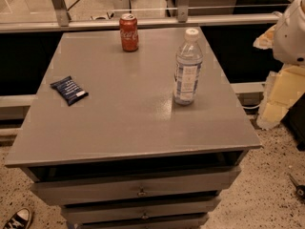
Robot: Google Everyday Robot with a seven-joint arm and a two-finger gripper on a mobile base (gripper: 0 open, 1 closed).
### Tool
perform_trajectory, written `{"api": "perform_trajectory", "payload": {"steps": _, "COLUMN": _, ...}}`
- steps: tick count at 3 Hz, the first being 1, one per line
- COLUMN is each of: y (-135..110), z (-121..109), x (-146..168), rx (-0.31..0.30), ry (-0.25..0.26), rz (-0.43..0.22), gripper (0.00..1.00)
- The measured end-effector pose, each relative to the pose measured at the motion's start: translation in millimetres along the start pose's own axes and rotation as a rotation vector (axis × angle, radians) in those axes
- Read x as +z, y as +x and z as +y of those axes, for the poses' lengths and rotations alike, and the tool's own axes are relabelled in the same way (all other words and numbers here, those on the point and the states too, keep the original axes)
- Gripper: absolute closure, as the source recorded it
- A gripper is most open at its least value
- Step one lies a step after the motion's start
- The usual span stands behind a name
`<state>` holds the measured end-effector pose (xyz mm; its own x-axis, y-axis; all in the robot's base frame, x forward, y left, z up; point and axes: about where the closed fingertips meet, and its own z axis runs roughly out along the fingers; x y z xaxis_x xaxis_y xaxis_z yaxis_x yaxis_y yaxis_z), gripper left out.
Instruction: Knock blue plastic bottle over
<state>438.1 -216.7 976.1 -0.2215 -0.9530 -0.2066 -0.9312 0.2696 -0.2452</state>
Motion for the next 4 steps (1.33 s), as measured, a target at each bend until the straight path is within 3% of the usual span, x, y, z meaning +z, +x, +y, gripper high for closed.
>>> {"api": "perform_trajectory", "payload": {"steps": 1, "y": 0.0, "z": 0.0, "x": 0.0, "rx": 0.000, "ry": 0.000, "rz": 0.000, "gripper": 0.00}}
{"api": "perform_trajectory", "payload": {"steps": 2, "y": -6.6, "z": -4.1, "x": 10.1, "rx": 0.012, "ry": 0.010, "rz": -0.045, "gripper": 0.00}}
{"api": "perform_trajectory", "payload": {"steps": 4, "y": -40.0, "z": -42.2, "x": 59.4, "rx": 0.032, "ry": 0.109, "rz": -0.284, "gripper": 0.00}}
